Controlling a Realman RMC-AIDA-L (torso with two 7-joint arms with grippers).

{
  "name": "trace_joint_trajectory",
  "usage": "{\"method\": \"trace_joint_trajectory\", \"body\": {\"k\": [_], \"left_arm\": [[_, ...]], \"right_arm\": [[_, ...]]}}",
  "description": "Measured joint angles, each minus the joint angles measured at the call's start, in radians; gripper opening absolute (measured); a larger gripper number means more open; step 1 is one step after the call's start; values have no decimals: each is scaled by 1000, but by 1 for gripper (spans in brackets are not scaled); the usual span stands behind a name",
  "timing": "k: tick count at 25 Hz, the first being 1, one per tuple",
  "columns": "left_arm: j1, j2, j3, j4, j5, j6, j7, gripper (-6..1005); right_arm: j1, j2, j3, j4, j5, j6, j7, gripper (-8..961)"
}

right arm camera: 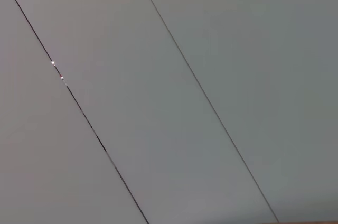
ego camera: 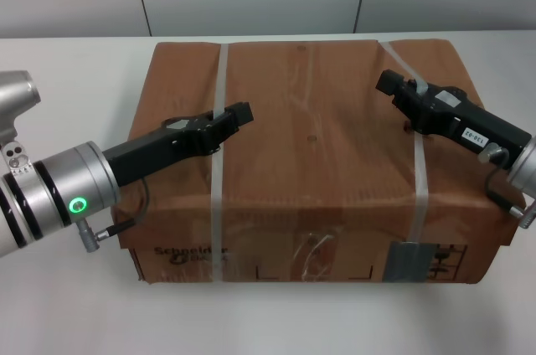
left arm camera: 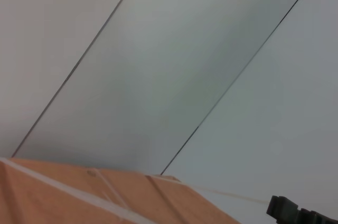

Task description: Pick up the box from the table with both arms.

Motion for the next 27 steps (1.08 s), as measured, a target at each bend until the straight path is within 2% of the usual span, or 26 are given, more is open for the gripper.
{"method": "trace_joint_trajectory", "body": {"k": [27], "left_arm": [[0,0,0,0,0,0,0,89]], "right_arm": [[3,0,0,0,1,-4,0,44]]}}
